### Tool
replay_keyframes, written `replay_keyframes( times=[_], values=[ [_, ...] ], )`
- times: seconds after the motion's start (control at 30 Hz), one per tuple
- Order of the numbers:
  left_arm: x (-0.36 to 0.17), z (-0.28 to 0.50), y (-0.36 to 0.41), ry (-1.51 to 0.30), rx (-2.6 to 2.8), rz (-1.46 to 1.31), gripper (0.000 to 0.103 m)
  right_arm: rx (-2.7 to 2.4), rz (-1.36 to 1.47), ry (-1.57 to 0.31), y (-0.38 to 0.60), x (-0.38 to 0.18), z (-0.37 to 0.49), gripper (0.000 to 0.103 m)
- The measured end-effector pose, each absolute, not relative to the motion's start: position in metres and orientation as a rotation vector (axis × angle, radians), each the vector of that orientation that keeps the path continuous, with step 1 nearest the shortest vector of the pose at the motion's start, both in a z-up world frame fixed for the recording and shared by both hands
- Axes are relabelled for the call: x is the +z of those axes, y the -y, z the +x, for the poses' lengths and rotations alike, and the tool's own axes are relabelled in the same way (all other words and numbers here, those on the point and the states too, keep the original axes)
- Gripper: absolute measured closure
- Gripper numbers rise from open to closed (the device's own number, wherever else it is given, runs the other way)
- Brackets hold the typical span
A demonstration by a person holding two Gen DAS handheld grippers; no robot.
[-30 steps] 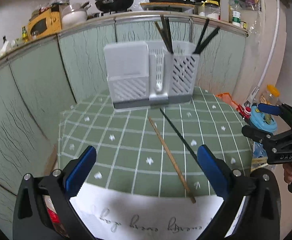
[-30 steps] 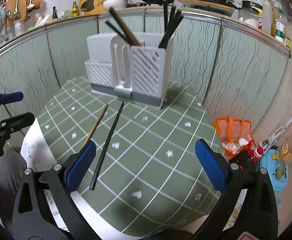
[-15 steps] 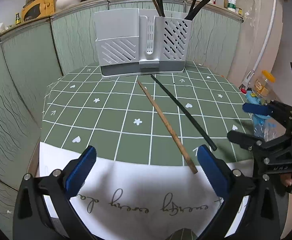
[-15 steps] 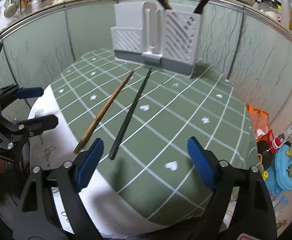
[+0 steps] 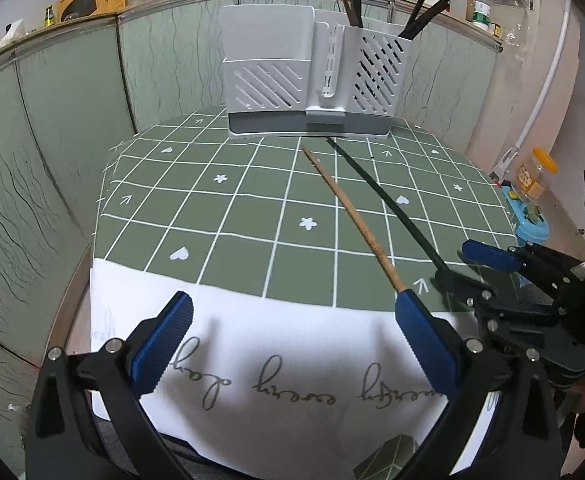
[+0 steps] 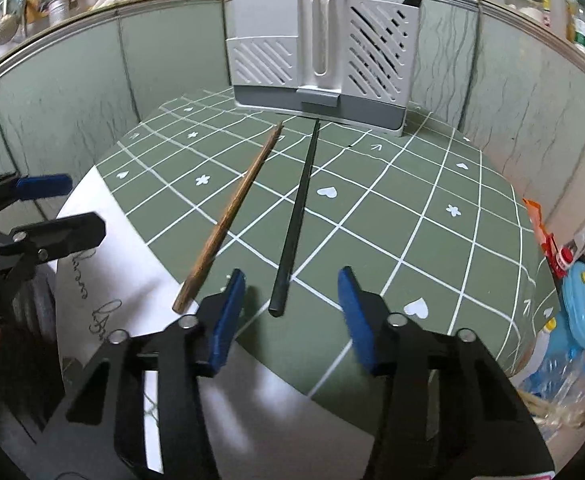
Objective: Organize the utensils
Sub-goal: 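Close the left tool on the last wooden chopstick while the right tool grasps the last black one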
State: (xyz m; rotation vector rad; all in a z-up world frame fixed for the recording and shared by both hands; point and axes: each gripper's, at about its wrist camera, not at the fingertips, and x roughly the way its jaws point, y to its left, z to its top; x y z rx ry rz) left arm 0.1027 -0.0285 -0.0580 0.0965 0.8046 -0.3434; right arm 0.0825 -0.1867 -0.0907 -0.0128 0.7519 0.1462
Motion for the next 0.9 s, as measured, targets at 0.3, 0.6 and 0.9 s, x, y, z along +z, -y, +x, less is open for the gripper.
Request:
replay_keyframes(
  times=[0.3,0.6,0.9],
  values=[
    [-0.060,0.102,0.021,-0.819,-0.340,0.085,0.004,0.101,0.008,-0.745,0.180,-0.102,0.083,0.096],
    [-0.058,0.100,0.031,-0.820,-0.359,0.084,0.004,0.101,0.037,-0.787,0.192,-0.097,0.088,0.097],
    [-0.067,0.090,0.074,-0.802,-0.340,0.097,0.005,0.066,0.071,-0.808,0.231,-0.094,0.081,0.097]
  ],
)
